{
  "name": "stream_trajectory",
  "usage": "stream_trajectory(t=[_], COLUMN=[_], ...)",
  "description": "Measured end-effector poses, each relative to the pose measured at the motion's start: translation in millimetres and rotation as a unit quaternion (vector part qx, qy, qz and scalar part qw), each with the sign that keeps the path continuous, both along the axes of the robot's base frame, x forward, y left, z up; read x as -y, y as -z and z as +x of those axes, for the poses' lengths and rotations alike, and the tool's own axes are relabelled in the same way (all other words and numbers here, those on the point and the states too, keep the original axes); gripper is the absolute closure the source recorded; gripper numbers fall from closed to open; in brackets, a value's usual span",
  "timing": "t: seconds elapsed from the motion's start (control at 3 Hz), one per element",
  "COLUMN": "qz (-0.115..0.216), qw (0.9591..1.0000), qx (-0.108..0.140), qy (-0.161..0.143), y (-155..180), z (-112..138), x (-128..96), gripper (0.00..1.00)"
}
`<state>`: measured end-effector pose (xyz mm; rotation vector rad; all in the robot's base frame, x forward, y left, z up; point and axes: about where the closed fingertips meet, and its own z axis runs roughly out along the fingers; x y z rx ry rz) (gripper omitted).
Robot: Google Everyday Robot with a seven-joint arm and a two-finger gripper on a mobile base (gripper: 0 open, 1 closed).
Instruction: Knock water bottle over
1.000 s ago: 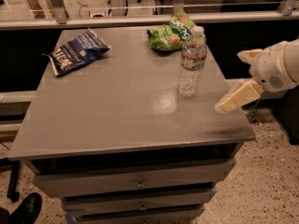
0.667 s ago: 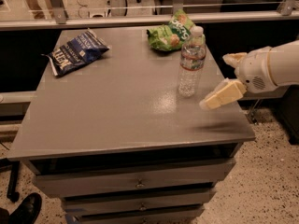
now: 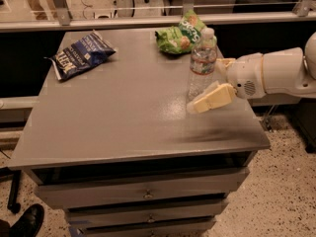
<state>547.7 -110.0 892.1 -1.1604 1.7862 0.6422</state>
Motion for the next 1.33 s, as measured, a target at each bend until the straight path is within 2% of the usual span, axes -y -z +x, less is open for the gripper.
stream_trajectory(t=[0.33, 0.67, 1.0, 1.33], qz=[0.041, 0.062, 0.070, 0.070], qw=[0.9986, 0.9963, 0.9949, 0.9948], qx=[0.010, 0.023, 0.025, 0.025], qy=[-0.031, -0.054, -0.069, -0.069], y=[-18, -32, -36, -36], z=[-1, -3, -6, -6], x=[-26, -44, -54, -54], gripper=[0.00, 0.00, 0.00, 0.00])
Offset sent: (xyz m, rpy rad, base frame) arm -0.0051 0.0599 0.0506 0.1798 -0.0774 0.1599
